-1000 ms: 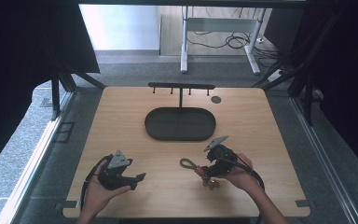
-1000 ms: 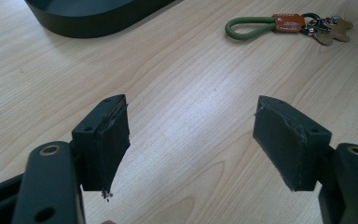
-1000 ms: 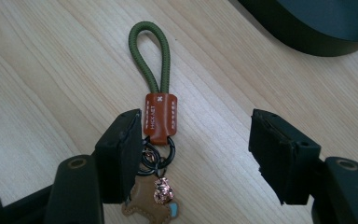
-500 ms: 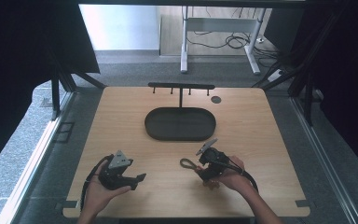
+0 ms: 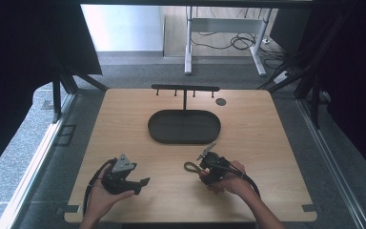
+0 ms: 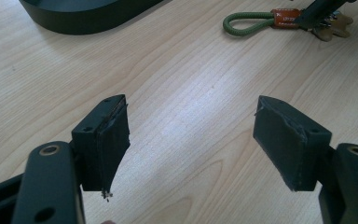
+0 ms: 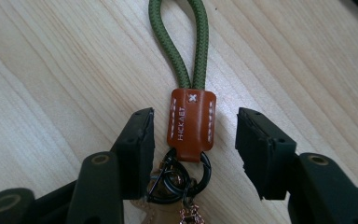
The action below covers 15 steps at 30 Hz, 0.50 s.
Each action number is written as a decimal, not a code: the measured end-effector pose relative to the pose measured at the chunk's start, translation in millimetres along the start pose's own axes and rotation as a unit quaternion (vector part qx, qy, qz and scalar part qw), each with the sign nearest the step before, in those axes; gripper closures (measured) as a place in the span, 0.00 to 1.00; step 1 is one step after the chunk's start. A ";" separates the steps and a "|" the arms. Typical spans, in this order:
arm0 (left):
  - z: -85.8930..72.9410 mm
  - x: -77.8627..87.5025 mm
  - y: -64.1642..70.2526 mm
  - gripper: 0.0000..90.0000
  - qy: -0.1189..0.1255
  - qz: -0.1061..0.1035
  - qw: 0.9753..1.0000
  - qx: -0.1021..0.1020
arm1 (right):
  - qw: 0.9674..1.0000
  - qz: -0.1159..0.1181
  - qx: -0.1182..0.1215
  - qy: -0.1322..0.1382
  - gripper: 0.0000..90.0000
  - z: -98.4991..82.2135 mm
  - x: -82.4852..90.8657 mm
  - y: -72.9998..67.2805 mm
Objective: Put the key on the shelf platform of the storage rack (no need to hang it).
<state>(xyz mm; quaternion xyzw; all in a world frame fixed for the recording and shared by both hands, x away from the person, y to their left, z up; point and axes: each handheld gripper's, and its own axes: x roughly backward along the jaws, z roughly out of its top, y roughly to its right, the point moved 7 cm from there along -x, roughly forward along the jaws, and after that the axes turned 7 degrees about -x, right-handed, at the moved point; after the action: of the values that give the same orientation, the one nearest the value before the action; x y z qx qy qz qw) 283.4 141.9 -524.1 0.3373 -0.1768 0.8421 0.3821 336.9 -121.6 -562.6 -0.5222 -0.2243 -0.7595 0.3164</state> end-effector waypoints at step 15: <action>0.0 0.2 -0.3 0.30 0.001 0.001 1.000 0.001 | 1.000 0.007 -0.007 -0.007 0.71 3.1 -9.5 -0.7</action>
<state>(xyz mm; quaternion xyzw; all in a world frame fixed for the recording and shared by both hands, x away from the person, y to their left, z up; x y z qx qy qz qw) 283.4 142.3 -523.9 0.3371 -0.1757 0.8428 0.3811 340.9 -116.7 -570.4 -0.5316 -0.2176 -0.7550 0.3162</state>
